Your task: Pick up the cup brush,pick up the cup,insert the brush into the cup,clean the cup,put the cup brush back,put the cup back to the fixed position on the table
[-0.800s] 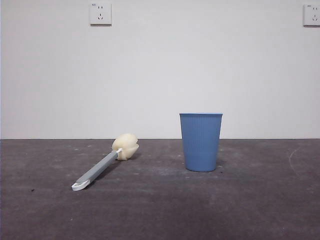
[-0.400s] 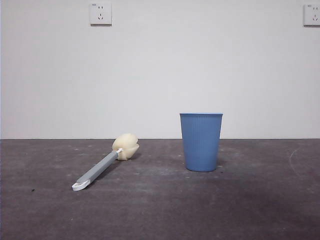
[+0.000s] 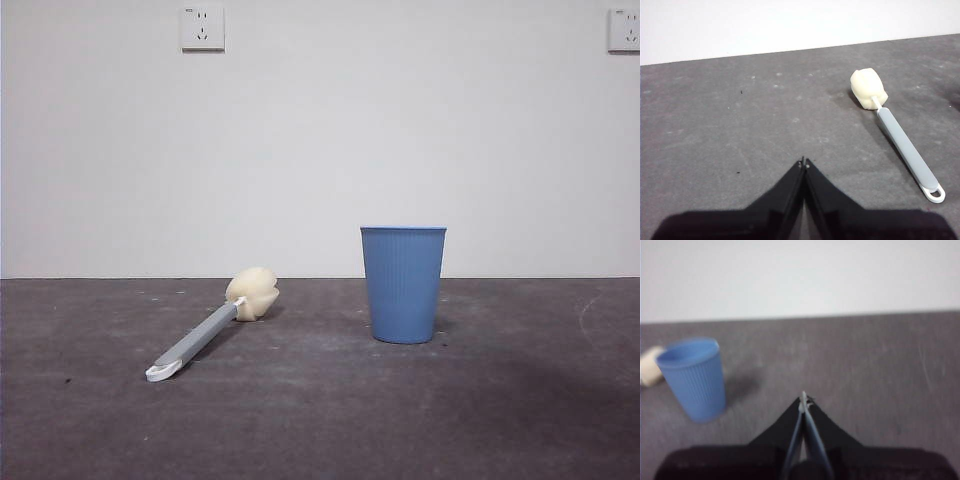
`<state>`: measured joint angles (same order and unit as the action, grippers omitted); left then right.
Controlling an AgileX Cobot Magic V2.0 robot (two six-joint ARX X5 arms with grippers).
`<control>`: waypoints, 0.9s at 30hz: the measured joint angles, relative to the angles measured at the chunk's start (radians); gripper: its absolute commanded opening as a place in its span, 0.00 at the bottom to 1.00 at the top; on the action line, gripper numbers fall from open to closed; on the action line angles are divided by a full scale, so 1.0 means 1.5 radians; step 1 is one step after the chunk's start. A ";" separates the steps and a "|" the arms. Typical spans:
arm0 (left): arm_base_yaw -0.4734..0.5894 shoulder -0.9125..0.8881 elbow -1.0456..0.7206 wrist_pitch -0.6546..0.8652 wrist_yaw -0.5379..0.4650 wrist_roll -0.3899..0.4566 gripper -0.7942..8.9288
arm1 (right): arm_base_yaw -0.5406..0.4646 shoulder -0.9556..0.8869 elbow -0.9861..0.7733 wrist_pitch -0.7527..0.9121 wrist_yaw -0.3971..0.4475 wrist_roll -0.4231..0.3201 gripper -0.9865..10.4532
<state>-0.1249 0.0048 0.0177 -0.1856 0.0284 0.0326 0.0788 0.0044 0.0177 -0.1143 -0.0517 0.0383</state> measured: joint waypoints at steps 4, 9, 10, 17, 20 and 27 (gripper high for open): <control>0.000 0.000 0.000 0.000 0.000 0.000 0.08 | 0.000 0.002 -0.003 -0.035 0.000 -0.003 0.09; 0.000 0.000 0.000 0.000 0.000 0.000 0.08 | 0.000 0.000 -0.002 -0.035 0.000 -0.006 0.09; 0.000 0.000 0.000 0.000 0.000 0.000 0.08 | 0.000 0.000 -0.002 -0.035 0.001 -0.006 0.09; 0.000 0.000 0.000 0.000 0.000 0.000 0.08 | 0.000 0.000 -0.002 -0.035 0.001 -0.006 0.09; 0.000 0.000 0.000 0.000 0.000 0.000 0.08 | 0.000 0.000 -0.002 -0.035 0.002 -0.006 0.09; 0.000 0.000 0.000 0.000 0.000 0.000 0.08 | 0.000 0.000 -0.002 -0.035 0.002 -0.006 0.09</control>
